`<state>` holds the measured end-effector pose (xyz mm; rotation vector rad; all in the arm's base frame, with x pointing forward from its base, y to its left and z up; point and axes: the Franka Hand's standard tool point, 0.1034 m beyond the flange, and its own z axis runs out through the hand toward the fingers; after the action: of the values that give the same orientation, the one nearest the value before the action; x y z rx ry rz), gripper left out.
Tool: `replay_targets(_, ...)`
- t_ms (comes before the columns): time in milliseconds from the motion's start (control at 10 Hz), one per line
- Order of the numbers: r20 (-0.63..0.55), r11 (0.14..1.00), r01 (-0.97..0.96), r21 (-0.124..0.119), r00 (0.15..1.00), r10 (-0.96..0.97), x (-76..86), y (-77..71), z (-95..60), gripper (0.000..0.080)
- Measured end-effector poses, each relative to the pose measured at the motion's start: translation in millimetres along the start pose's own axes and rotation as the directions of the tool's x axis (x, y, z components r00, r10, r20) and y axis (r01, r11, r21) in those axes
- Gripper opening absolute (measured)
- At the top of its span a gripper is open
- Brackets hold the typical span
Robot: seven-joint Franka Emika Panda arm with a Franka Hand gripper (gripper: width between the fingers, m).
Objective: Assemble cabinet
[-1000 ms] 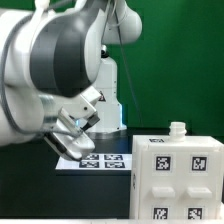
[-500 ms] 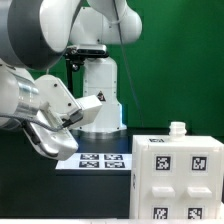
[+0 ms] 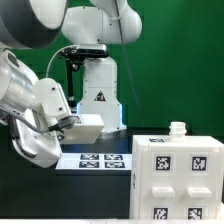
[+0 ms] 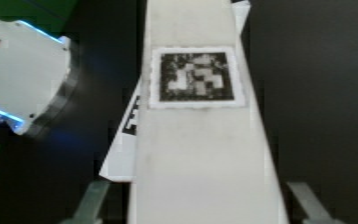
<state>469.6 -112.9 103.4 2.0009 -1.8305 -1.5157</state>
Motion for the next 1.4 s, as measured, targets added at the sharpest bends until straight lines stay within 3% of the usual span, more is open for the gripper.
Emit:
replay_targets(200,0.012,0.999,-0.048,-0.016,0.999,0.048,1.2,1.4,2.1,0.0287)
replay_targets(300,0.028,0.988,-0.146,-0.056,0.989,0.148,4.0,1.0,4.0,0.0287)
replay_targets(500,-0.001,0.935,-0.333,-0.124,0.942,0.336,4.6,-13.8,10.7,0.0287)
replay_targets(700,-0.030,0.921,-0.372,-0.113,0.928,0.371,12.7,-24.7,18.2,0.0287)
replay_targets(1100,-0.029,0.921,-0.373,-0.113,0.928,0.372,13.4,-24.5,18.2,0.0287)
replay_targets(1200,-0.034,0.881,-0.449,-0.149,0.893,0.449,11.6,-22.0,23.0,0.0287)
replay_targets(1400,-0.075,0.814,-0.556,-0.168,0.831,0.552,11.9,-30.4,29.8,0.0287)
